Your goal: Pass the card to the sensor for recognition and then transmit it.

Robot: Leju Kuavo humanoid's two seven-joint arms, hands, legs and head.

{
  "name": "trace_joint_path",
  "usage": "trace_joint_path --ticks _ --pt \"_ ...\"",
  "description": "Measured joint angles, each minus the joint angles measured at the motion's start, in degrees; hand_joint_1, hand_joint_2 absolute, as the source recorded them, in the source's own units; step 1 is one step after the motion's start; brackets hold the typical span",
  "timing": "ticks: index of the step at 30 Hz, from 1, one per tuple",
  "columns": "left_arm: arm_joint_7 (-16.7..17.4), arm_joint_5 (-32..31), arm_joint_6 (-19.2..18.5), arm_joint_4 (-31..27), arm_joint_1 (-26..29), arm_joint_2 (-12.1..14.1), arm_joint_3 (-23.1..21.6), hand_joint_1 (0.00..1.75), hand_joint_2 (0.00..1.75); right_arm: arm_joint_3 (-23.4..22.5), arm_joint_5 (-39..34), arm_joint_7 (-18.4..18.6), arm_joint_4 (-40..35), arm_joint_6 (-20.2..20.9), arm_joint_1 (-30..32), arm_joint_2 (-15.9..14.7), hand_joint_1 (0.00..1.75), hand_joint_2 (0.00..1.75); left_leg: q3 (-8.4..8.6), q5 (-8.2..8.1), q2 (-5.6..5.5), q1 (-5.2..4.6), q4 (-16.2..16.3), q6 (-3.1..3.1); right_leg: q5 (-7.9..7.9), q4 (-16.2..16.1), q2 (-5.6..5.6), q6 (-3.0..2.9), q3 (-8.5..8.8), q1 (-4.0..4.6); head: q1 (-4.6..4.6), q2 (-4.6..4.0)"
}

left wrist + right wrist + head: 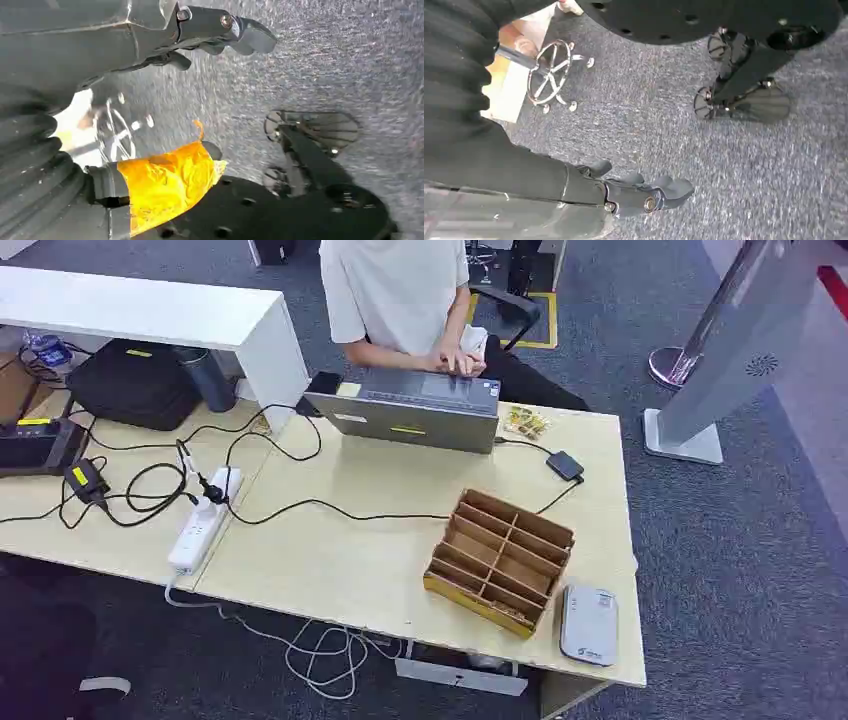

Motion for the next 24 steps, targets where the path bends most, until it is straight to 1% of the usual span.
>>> trace_joint_path --ticks 15,21,24 --pt "0.9 13.6 7.7 2.2 -3.8 -5.8 12.5 0.0 1.75 -16.1 14.7 2.3 0.7 -5.7 -2.7 6.8 0.0 1.75 0.0 0.03 0.0 0.0 0.0 0.01 0.04 0.0 0.02 0.03 0.0 0.0 0.0 0.0" --pt "1.3 19.4 11.0 3.7 -5.4 -8.5 18.4 0.0 1.75 -23.6 21.2 3.4 1.1 -8.3 -3.8 9.9 0.0 1.75 0.0 0.04 0.01 0.0 0.0 -0.01 0.07 0.0 0.02 0.01 0.0 0.0 0.0 0.0" --pt "1.4 21.5 12.2 3.9 -5.9 -9.8 19.7 0.0 1.75 -25.7 23.3 3.9 1.2 -9.2 -4.3 11.0 0.0 1.75 -0.01 0.05 0.01 0.0 0.0 -0.01 0.08 0.0 0.03 0.01 -0.02 0.0 0.02 0.0"
